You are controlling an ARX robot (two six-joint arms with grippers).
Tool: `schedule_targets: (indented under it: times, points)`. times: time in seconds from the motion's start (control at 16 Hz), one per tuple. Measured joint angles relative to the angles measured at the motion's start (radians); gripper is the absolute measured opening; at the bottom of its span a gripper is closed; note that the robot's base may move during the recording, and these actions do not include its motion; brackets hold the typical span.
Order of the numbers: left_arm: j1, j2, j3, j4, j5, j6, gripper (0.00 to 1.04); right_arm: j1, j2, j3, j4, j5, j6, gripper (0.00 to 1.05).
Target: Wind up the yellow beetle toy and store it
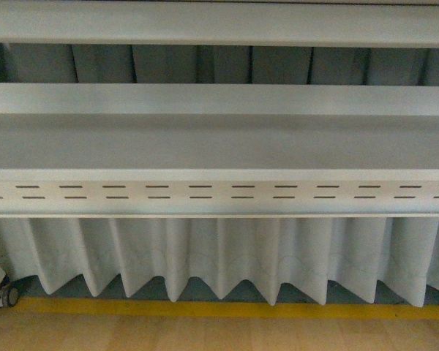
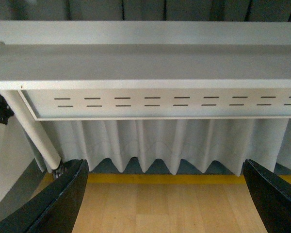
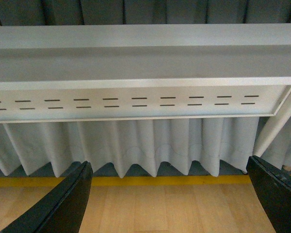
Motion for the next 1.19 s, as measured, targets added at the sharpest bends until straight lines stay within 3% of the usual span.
schedule_targets:
  times: [1.19]
  points:
    - [0.0, 0.0, 0.0, 0.003, -0.002, 0.0, 0.98, 0.0, 0.0, 0.0, 0.003, 0.0, 0.0, 0.98]
